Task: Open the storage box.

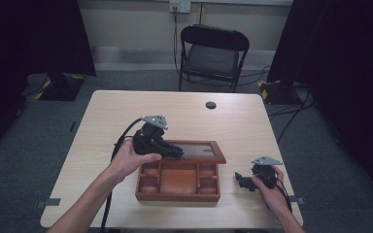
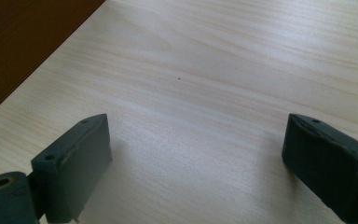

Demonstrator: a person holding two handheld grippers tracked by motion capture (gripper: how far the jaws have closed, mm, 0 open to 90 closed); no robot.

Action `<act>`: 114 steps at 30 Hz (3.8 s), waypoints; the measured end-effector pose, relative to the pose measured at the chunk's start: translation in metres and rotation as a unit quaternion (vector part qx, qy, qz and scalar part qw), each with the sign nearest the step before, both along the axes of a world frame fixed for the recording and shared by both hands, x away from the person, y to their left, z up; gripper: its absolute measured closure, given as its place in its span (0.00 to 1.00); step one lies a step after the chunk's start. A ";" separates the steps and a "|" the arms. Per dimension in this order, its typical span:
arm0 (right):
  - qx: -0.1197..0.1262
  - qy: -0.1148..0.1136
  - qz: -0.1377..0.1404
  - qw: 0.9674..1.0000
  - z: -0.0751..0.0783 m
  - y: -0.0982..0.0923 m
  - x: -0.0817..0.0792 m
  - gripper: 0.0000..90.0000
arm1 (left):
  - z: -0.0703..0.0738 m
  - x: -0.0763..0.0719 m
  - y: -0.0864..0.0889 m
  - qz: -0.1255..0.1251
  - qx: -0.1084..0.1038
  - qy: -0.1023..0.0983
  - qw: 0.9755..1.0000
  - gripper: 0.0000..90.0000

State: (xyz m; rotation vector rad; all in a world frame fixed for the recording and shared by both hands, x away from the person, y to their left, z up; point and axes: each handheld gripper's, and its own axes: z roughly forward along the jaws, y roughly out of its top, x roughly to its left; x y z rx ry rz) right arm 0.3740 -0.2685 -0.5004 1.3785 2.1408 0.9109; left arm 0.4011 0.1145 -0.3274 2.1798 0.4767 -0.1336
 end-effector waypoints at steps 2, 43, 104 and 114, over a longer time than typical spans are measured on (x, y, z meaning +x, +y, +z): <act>0.000 0.000 0.000 1.000 0.000 0.000 0.000 0.08 | 0.001 0.000 0.000 0.002 0.003 -0.001 1.000 0.90; -0.001 -0.001 0.001 1.000 0.000 0.000 0.001 0.08 | 0.016 0.013 0.001 0.016 -0.004 -0.010 1.000 0.91; -0.001 0.001 0.001 1.000 0.000 0.001 0.001 0.07 | 0.030 0.029 0.001 0.039 -0.021 -0.031 0.999 0.93; -0.001 0.001 0.002 1.000 0.000 0.000 0.001 0.07 | 0.032 0.032 0.002 0.040 -0.023 -0.031 0.998 0.93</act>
